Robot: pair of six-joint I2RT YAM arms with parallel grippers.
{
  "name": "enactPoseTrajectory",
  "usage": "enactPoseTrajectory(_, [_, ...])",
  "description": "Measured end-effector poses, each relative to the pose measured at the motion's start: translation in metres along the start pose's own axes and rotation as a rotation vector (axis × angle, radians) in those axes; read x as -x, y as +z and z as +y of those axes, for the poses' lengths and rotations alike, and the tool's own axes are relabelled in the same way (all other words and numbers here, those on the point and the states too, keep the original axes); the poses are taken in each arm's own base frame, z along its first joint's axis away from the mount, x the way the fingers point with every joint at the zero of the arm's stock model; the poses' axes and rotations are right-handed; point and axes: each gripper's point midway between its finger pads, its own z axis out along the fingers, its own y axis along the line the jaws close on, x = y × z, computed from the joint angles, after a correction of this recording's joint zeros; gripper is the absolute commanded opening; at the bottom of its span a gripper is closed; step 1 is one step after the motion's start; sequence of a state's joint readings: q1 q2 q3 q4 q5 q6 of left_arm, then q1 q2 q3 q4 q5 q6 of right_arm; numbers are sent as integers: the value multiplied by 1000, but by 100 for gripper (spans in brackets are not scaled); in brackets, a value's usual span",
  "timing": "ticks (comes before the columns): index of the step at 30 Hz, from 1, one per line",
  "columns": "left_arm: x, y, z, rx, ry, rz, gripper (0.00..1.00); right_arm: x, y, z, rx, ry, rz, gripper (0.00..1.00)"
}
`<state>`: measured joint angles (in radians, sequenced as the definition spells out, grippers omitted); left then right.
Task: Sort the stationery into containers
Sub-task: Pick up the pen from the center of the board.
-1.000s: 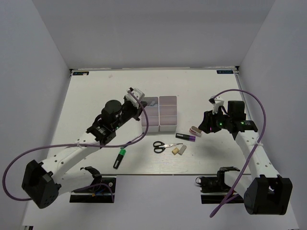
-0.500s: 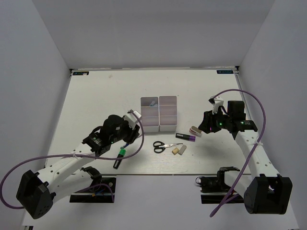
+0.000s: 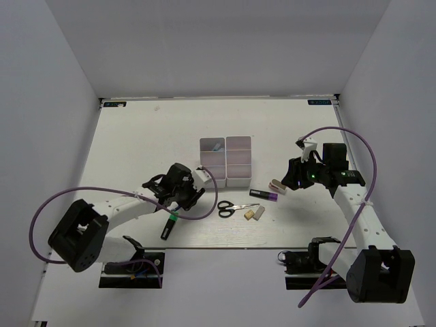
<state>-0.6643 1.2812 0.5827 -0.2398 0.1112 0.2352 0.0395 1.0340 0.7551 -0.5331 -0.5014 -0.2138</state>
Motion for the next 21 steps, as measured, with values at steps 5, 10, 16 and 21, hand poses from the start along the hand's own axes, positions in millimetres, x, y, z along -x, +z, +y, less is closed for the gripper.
enactPoseTrajectory(5, [-7,13,5,-1,-17,52,48,0,0,0,0,-2,-2,56])
enactPoseTrajectory(10, [-9,18,9,5,-21,69,44,2,-2,1,-2,-6,-10,56])
enactPoseTrajectory(16, [-8,20,15,21,-25,73,27,3,-3,1,-3,-9,-14,56])
enactPoseTrajectory(21, [-5,23,18,24,-20,75,0,4,-4,2,-4,-12,-19,56])
